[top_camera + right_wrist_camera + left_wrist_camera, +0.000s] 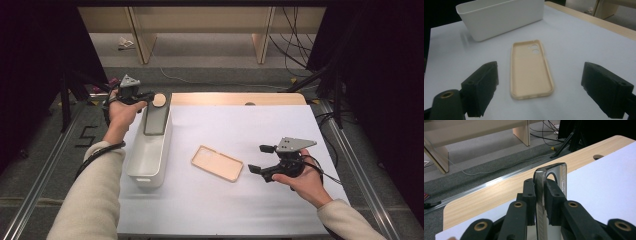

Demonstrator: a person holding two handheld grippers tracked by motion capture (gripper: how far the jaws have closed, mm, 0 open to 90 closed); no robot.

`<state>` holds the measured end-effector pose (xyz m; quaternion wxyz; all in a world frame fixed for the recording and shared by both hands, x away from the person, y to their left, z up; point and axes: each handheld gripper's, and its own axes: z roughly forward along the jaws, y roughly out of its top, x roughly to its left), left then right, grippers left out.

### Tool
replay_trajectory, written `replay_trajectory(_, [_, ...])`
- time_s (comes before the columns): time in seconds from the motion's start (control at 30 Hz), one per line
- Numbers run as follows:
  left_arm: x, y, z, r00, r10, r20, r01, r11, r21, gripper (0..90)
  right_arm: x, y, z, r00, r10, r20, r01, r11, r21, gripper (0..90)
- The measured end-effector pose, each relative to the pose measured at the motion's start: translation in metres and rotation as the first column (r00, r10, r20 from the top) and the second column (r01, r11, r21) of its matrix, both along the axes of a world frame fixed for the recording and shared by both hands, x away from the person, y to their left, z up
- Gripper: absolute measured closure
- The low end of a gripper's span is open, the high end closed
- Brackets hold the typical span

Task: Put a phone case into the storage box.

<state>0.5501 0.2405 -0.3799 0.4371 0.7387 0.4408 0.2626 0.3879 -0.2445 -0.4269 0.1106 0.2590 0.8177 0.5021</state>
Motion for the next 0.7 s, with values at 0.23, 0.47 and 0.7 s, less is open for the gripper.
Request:
replay_trajectory(0.23, [0.0012, 0.0017, -0.0026, 0.9996, 0.020, -0.018, -0.019, 0.9997, 0.018, 77.6, 0.0000, 0.0002, 0.0001, 1.0000, 0.002, 0.000, -0.002, 1.0000, -0.002, 15.2])
replay_trajectory(0.47, [0.0039, 0.0035, -0.0041, 0.9979, 0.053, -0.039, -0.051, 0.9976, 0.048, 75.6, -0.0002, 0.0007, 0.0001, 1.0000, 0.006, 0.000, -0.006, 1.0000, -0.002, 15.2])
replay_trajectory(0.7, [0.0057, 0.0012, -0.0079, 0.9954, 0.082, -0.050, -0.079, 0.9941, 0.075, 73.3, 0.0003, -0.0008, 0.0013, 1.0000, 0.001, 0.006, -0.001, 1.0000, 0.003, 15.4])
